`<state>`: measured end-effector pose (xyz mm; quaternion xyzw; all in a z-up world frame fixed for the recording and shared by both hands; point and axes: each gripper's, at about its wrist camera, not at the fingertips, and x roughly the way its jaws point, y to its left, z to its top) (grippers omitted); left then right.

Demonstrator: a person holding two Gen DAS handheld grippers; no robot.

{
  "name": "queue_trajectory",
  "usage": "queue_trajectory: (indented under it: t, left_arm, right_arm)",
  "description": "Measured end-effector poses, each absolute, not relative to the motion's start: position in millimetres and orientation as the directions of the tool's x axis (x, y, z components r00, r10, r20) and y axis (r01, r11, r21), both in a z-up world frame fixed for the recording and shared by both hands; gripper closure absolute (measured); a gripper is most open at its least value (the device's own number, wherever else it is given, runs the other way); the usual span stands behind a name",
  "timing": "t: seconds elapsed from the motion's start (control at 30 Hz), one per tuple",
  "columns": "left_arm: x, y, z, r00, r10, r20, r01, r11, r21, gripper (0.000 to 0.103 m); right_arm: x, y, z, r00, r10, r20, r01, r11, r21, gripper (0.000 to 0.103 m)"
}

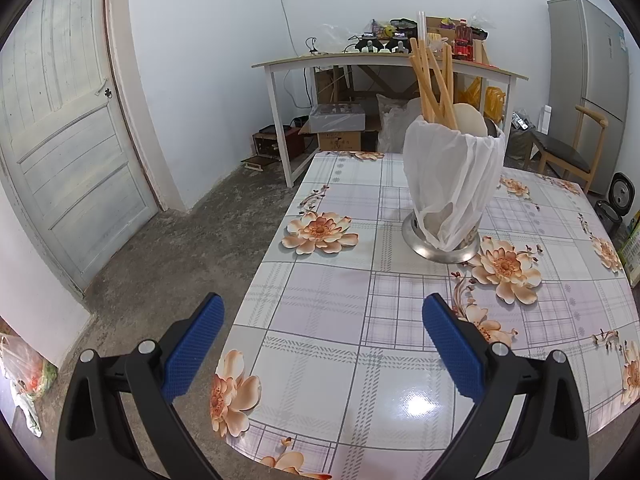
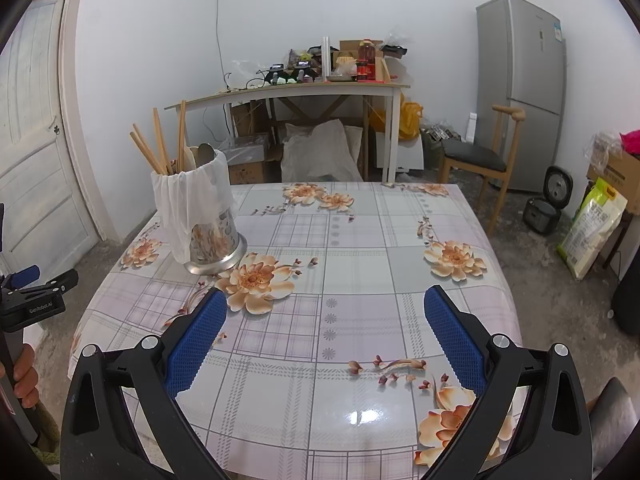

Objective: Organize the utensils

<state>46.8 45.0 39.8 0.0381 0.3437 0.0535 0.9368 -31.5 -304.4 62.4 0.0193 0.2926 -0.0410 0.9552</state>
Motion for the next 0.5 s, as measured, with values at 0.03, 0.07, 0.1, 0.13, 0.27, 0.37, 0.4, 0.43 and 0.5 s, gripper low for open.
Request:
queue_trajectory:
  t: [0.03,0.07,0.1,0.13,0.27,0.37,0.4,0.43,0.5]
  left_arm:
    - [46.9,46.5,39.5,0.758,0.127,-0.64,-0.074,0.991,0.108,0.006]
    - [46.9,46.9,39.5,0.757,0.127,-0.641,-0.075,0.991,0.108,0.006]
    - [47.6,48.2,39.2,0.757,0.126,-0.641,-0.074,0.991,0.107,0.006]
    - [47.7,48.5,39.2,0.757,0.126,-0.642,-0.074,0.991,0.108,0.006]
    - [48.0,48.4,39.1,0.757,0.126,-0.641,-0.073,0.991,0.108,0.006]
    - [48.3,49.2,38.6,0.757,0.124,-0.642,-0.07,0.991,0.11,0.006]
    - [48.5,49.6,38.6,0.757,0.123,-0.641,-0.069,0.992,0.11,0.006]
    - [48.5,49.8,38.7,0.757,0.123,-0.641,-0.068,0.992,0.11,0.006]
    - [48.8,50.1,38.8,0.758,0.123,-0.641,-0.068,0.992,0.11,0.006]
  right_arm:
    - [-31.8,-304.9,62.6,0.825,-0.067,-0.561,0.089,0.996,0.013,0.008]
    - [-30.7,-303.6,62.6,0.825,-0.067,-0.561,0.089,0.996,0.012,0.008]
    - [-31.6,-304.5,62.6,0.825,-0.067,-0.561,0.089,0.996,0.012,0.008]
    - [-31.1,-304.1,62.5,0.826,-0.067,-0.56,0.089,0.996,0.013,0.008]
    - [-31.0,-304.5,62.1,0.825,-0.067,-0.561,0.09,0.996,0.013,0.008]
    - [-30.8,-304.5,61.8,0.825,-0.067,-0.561,0.09,0.996,0.013,0.008]
    - [-29.4,-303.1,61.7,0.825,-0.067,-0.561,0.09,0.996,0.013,0.008]
    - [-30.5,-304.3,61.6,0.825,-0.067,-0.56,0.09,0.996,0.013,0.008]
    - [-30.2,-304.2,61.6,0.825,-0.066,-0.561,0.09,0.996,0.015,0.008]
